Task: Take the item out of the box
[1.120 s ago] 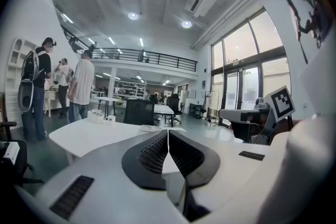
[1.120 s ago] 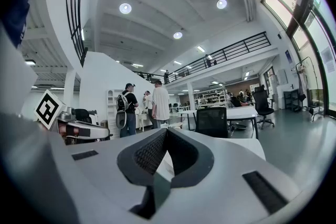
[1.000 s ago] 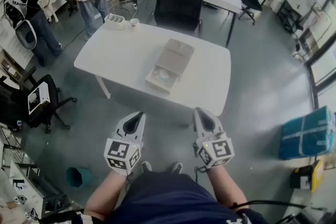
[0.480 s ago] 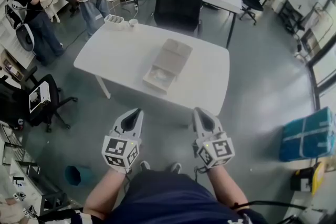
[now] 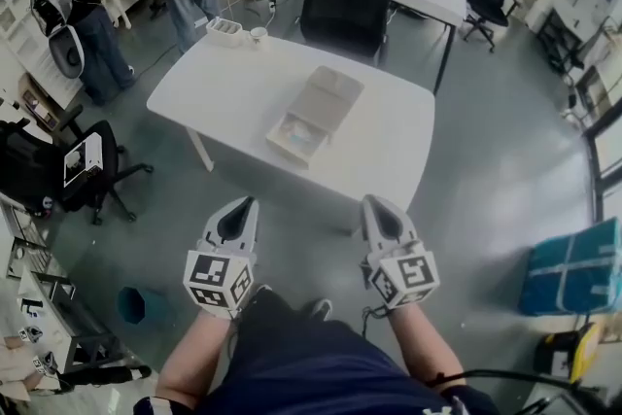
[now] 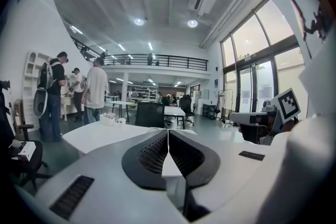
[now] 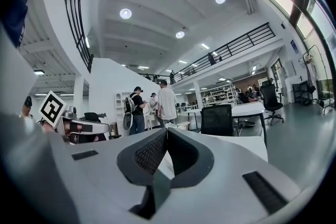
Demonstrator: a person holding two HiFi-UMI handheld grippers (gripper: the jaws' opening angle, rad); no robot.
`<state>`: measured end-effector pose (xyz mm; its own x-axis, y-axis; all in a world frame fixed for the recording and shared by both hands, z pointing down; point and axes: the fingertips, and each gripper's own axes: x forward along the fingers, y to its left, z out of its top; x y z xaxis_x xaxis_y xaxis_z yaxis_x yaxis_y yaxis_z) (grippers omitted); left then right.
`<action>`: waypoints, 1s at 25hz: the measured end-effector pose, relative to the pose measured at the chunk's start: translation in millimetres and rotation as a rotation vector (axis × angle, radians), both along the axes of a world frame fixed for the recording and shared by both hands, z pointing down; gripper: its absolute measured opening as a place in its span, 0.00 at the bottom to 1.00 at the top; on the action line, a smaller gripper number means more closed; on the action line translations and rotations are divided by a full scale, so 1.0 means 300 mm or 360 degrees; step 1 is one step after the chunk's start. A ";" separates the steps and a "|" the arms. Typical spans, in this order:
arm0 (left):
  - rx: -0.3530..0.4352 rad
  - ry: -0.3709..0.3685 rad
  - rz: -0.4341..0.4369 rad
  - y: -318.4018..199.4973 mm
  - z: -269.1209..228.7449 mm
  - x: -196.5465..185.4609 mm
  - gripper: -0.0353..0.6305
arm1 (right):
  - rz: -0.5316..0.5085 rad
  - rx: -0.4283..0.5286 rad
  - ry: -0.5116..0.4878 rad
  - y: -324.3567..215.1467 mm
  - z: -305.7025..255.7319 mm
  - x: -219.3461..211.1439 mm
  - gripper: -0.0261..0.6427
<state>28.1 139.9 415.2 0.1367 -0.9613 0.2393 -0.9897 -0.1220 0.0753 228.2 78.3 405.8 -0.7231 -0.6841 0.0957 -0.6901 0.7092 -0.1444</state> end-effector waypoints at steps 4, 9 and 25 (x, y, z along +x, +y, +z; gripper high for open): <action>-0.0018 -0.0017 -0.0045 -0.003 0.010 -0.028 0.10 | -0.0006 -0.0033 -0.0004 -0.029 0.023 -0.008 0.06; -0.0041 -0.0002 -0.0059 -0.051 0.041 -0.091 0.10 | 0.0032 -0.0035 0.0004 -0.072 0.041 -0.052 0.06; 0.0031 -0.0009 0.0122 -0.468 0.027 -0.421 0.10 | 0.0245 -0.0057 0.0092 -0.361 0.061 -0.321 0.06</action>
<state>-98.2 -0.5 423.3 0.2088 -0.9525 0.2215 -0.9778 -0.1989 0.0665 131.9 -30.0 424.0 -0.6024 -0.7818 0.1607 -0.7982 0.5894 -0.1245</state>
